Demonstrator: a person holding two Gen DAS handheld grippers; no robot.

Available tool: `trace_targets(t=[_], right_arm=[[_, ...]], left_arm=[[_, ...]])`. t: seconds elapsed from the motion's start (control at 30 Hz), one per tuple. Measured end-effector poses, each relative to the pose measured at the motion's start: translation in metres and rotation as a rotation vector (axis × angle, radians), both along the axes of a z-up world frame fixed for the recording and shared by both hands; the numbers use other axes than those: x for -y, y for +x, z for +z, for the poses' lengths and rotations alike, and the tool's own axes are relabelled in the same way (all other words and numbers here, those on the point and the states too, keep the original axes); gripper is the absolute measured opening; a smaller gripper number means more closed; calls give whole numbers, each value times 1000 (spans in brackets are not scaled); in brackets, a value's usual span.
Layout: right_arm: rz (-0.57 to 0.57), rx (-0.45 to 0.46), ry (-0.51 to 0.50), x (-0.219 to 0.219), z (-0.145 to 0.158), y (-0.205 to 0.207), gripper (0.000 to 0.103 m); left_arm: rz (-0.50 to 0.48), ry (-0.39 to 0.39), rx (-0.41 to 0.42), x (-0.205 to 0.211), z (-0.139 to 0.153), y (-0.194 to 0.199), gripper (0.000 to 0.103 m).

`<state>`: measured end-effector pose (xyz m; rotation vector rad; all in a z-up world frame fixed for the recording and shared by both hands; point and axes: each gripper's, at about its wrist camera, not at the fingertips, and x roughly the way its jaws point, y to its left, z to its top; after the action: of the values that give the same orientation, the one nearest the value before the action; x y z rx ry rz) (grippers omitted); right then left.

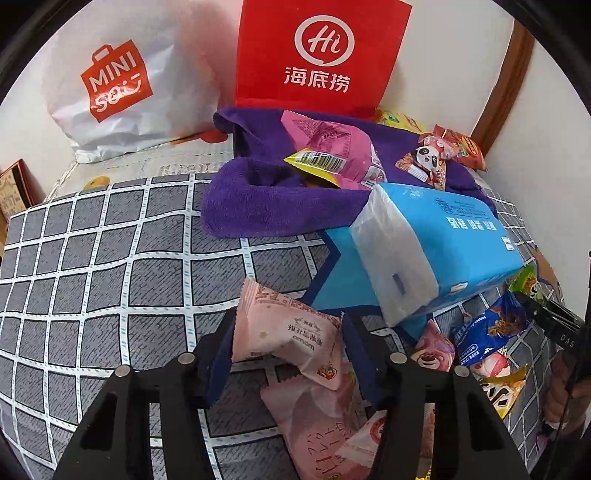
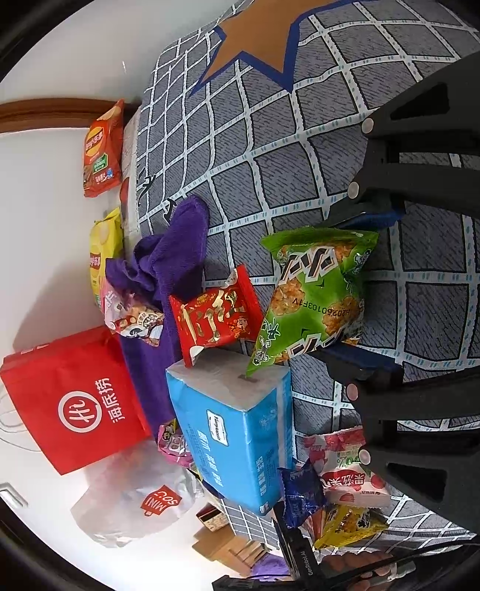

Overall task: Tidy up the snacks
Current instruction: 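Grasp a pale pink wrapper with the left tool while the right holds the green bag, then lift the green bag and pale pink wrapper up toward the purple towel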

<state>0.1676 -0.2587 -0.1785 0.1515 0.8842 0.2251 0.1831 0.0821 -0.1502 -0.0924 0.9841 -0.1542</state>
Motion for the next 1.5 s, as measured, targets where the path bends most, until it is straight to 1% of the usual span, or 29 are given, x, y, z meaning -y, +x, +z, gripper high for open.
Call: trace_targets(t=[0.1,0.13,0.23,0.37,0.47,0.6,0.87,1.03,1.23,1.4,1.5], right_arm=[[3,0,-15,-2,0,0,54],[6,-2,-22,-3,0,0,54],[16,-3,-47,-8,0,0,56],[24,-3,-57,-9,0,0,56],[25,-3,-59,-9,0,0,56],[25,-3,-71,-10,-1,0,56],[25,-2,-67,-10,-1,0,56],[32,-3,-67,-11,-2,1,58],[32,-1,-72,-12,-2,1,58],[31,1,-75,-12,-2,1,58],[31,3,-87,-13,-1,0,56]], left_arm=[[7,-18,5,-2,4,-2,41],[9,-25,2,-2,4,-3,38],[14,-44,-14,-4,3,-2,38],[19,-50,-29,-4,1,-2,38],[19,-53,-27,-4,2,-3,37],[17,-88,-21,-6,5,-4,34],[17,-103,-24,-6,5,-5,34],[23,-120,-40,-9,3,-3,34],[21,-127,-42,-10,1,-3,34],[14,-117,-21,-9,6,-5,34],[26,-107,-18,-11,8,-5,34]])
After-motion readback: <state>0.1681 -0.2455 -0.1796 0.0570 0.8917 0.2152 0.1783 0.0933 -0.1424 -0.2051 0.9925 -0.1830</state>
